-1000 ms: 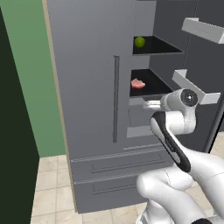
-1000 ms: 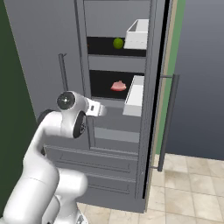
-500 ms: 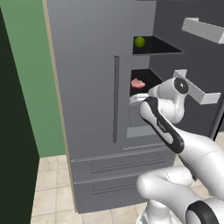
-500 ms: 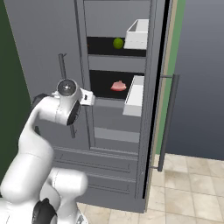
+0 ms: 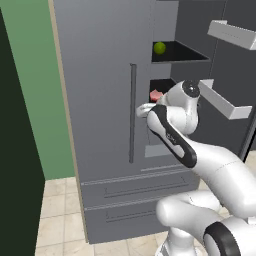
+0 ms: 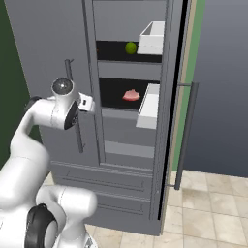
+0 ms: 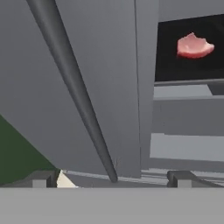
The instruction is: Open the fridge, remove the pear, lime, and steak, and place them on any counter.
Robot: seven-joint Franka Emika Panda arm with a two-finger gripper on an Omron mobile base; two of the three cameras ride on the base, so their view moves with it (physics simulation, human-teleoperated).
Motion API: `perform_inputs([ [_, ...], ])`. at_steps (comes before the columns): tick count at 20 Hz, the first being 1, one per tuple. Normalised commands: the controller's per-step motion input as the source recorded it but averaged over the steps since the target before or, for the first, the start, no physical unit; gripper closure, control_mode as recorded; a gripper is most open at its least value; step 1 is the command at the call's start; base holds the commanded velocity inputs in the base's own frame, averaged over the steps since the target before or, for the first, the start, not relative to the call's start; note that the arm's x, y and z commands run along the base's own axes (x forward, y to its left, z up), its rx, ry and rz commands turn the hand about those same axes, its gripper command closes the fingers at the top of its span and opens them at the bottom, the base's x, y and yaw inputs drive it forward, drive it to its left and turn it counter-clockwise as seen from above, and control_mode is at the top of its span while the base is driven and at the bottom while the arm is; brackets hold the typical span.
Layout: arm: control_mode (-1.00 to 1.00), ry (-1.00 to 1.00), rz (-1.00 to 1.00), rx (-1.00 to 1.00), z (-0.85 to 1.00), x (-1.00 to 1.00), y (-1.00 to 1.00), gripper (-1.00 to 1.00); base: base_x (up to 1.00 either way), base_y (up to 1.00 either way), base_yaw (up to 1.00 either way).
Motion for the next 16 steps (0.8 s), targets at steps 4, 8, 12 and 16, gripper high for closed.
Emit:
perform_inputs([
  [4, -1.00, 0.02, -0.01, 0.00, 0.00, 0.22, 0.46, -1.00, 0.00, 0.00, 0.00],
  [8, -1.00, 0.00, -0.01, 0.00, 0.03, 0.16, 0.42, -1.00, 0.00, 0.00, 0.00],
  [12, -1.00, 0.00, -0.05, 0.00, 0.00, 0.23, 0.24, -1.00, 0.00, 0.00, 0.00],
  [16, -1.00, 0.00, -0.09, 0.00, 0.00, 0.43, 0.14, -1.00, 0.00, 0.00, 0.00],
])
